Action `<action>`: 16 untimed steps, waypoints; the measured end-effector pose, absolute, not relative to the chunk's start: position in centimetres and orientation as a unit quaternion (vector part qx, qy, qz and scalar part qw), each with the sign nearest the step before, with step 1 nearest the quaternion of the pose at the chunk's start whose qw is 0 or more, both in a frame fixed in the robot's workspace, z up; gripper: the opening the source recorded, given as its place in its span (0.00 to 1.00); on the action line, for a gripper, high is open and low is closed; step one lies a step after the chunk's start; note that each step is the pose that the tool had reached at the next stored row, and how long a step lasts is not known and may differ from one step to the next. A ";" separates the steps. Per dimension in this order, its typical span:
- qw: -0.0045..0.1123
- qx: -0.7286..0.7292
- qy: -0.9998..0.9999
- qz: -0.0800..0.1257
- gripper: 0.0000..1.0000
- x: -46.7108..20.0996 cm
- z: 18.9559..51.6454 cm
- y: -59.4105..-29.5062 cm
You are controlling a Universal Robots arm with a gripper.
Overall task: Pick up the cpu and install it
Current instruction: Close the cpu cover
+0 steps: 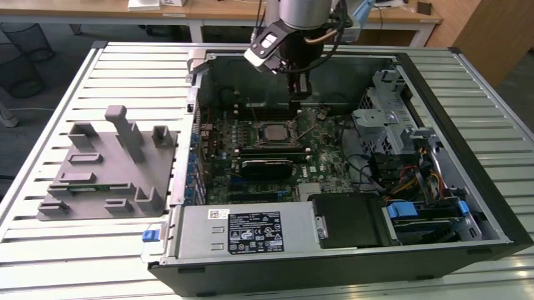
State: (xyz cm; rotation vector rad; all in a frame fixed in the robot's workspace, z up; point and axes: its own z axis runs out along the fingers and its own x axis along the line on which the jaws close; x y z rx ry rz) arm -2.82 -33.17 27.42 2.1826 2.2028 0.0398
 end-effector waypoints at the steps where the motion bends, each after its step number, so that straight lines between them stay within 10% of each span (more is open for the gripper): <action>1: 0.020 0.704 0.710 0.013 0.11 -2.8 27.4 -33.3; 16: 0.010 0.703 0.711 0.003 0.11 -0.9 27.4 -33.6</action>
